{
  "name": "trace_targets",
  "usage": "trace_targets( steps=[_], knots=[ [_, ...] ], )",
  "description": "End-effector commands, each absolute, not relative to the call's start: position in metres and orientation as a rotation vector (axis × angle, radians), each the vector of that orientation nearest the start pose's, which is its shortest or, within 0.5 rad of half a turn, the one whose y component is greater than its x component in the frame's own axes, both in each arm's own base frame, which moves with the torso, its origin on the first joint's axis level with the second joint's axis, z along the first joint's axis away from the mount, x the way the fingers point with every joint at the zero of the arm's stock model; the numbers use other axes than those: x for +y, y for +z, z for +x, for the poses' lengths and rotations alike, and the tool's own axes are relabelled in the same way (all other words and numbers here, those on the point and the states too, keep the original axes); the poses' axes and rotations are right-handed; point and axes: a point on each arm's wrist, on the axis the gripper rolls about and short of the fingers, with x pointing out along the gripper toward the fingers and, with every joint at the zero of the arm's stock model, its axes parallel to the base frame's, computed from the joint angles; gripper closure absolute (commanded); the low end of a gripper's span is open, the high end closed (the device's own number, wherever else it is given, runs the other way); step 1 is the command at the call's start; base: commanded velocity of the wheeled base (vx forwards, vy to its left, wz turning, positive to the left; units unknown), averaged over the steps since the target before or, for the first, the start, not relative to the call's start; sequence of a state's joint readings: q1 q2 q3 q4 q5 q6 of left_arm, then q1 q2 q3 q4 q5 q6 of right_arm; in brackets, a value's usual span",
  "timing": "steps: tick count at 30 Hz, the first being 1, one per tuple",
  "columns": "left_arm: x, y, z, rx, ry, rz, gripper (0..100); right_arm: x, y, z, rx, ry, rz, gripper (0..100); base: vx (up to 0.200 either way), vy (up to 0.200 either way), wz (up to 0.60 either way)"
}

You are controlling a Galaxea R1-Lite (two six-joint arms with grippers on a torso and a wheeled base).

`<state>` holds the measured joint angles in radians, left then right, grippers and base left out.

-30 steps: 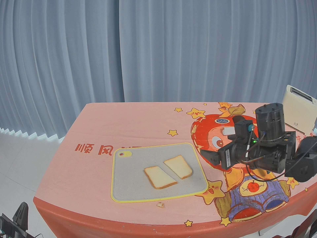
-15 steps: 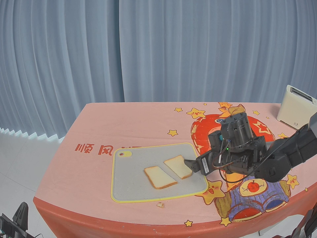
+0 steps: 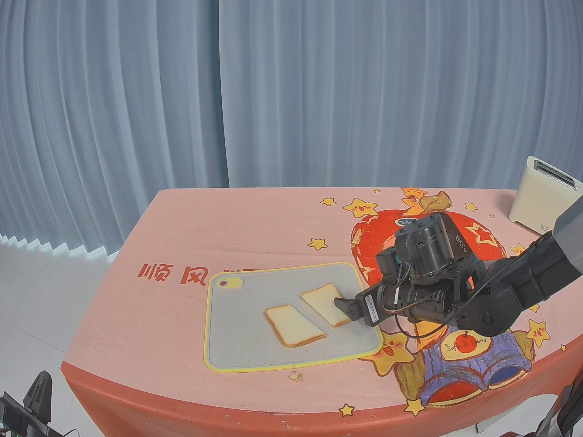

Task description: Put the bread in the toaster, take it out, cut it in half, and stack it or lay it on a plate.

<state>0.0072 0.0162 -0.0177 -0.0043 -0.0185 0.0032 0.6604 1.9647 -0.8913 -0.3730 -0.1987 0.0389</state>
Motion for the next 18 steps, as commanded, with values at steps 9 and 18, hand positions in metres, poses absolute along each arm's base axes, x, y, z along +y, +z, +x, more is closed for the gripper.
trace_targets(
  steps=[9,18],
  knots=[
    [-0.001,0.076,-0.023,-0.005,-0.011,0.003,100,0.203,0.094,0.271,0.653,0.401,-0.269,0,0.000,0.000,0.00],
    [-0.001,0.076,-0.023,-0.005,-0.011,0.003,100,0.194,0.101,0.269,0.643,0.382,-0.259,0,0.000,0.000,0.00]
  ],
)
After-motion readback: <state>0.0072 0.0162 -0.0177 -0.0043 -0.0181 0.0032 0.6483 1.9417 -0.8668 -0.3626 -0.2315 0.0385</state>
